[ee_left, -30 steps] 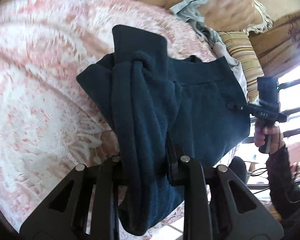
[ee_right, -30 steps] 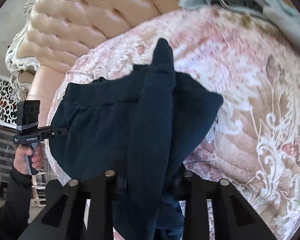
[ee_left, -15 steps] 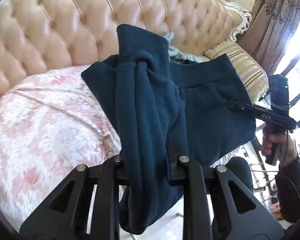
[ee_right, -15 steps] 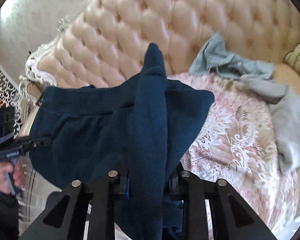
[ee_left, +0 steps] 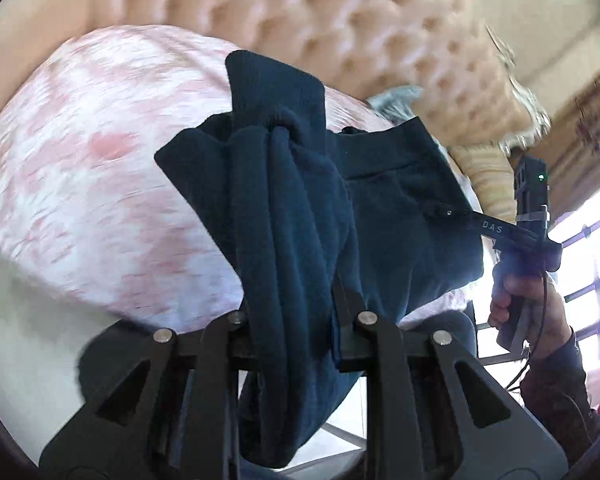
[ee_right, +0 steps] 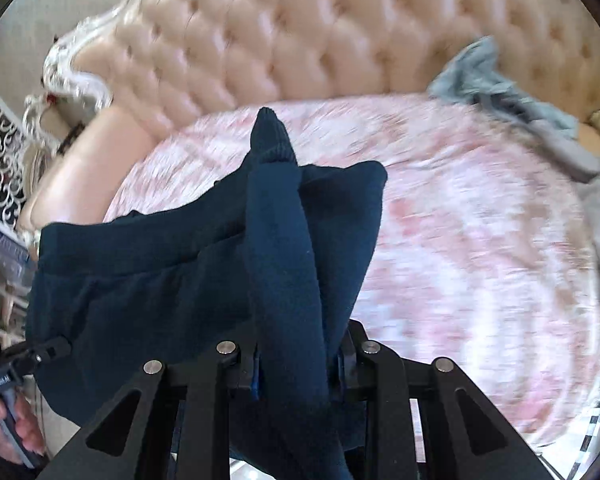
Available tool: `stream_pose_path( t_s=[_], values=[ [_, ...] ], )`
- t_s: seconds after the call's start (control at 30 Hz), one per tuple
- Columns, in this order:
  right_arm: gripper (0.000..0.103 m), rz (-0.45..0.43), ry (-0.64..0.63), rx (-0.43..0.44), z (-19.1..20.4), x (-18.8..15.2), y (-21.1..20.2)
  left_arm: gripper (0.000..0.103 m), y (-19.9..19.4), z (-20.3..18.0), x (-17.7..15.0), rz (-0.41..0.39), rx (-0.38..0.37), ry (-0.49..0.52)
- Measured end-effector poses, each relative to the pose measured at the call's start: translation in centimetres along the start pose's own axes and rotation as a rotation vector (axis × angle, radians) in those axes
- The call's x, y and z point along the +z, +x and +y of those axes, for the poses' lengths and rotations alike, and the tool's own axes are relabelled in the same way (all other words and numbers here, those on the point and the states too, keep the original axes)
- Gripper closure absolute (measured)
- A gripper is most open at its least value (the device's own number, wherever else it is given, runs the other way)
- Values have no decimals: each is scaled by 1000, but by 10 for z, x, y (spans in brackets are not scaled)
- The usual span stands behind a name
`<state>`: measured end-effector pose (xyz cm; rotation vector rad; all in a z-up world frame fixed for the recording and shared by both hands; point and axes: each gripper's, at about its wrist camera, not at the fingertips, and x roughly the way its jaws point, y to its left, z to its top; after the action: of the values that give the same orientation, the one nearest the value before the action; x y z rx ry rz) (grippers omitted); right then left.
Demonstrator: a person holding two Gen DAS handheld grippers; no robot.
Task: Fold clothes
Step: 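Lower the navy bundle onto the bed beside the headboard with both tools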
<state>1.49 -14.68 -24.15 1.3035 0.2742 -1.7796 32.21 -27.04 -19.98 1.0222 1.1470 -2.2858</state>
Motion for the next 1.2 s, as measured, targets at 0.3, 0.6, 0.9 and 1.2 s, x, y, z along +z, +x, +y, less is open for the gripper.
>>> stream_pose_path(
  t_s=[0.3,0.6,0.9,1.2],
  values=[
    [78,78,-365,-10,226,148,91,80,-81,144,59,-294,38,-312],
    [78,153,-709,-101,416,269,203,80,-65,245,113,-500,3,-668],
    [78,226,-910,-196,498,300,318,81,-5,308,128,-657,-52,-967],
    [77,320,-935,-219,479,286,429,79,50,339,123,-630,-9,-1069]
  ],
)
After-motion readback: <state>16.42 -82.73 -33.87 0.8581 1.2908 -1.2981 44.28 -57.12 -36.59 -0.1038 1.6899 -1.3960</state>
